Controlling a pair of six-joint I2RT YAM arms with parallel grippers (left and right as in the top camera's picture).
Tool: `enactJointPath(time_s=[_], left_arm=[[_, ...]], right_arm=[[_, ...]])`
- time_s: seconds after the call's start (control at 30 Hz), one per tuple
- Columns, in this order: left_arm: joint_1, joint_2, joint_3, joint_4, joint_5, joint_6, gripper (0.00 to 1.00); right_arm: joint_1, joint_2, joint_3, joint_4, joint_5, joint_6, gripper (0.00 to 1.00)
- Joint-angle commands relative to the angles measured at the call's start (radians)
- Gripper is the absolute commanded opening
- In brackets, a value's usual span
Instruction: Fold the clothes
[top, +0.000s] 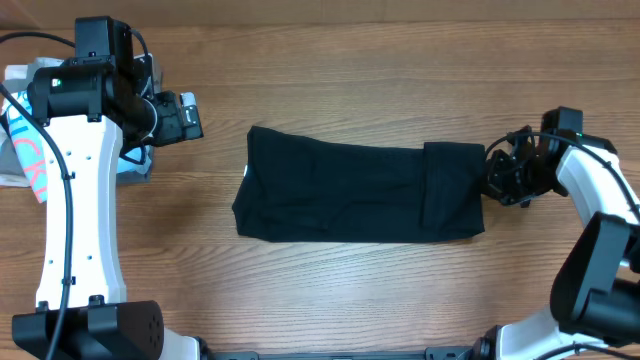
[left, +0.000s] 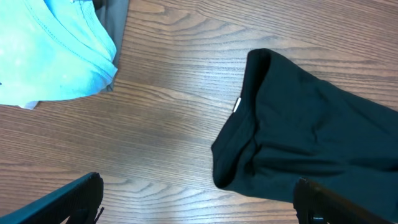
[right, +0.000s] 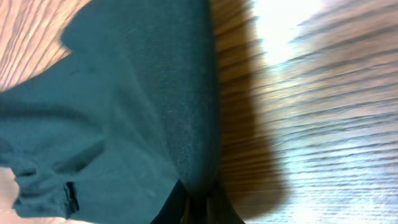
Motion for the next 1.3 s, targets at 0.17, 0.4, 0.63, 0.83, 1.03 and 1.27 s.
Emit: enactJointPath(time_s=[0.17,0.4,0.63,0.83,1.03,1.27], left_arm=[[-0.007,0.0,0.01,0.005,0.011,0.022,1.0],[-0.007,0.0,0.01,0.009,0.011,0.022,1.0],[-0.007,0.0,0.01,0.01,0.011,0.022,1.0],[-0.007,0.0,0.01,0.01,0.011,0.022,1.0],[-0.007,0.0,0.01,0.01,0.011,0.022,1.0],[-0.007,0.0,0.01,0.008,0.011,0.023,1.0]], right_arm=[[0.212,-0.051,0.032,0.008,0.146,0.059,0.04],[0.38,-0.051,0.033,0.038,0.204,0.123,0.04],[0.476,-0.051,0.091,0.005,0.254,0.2,0.04],[0.501,-0.051,0.205,-0.086,0.288,0.211,0.04],[0.568,-0.049,0.212,-0.101,0.287,0.211,0.04],[0.652,-0.043,0.18,-0.066,0.287,0.22,0.04]])
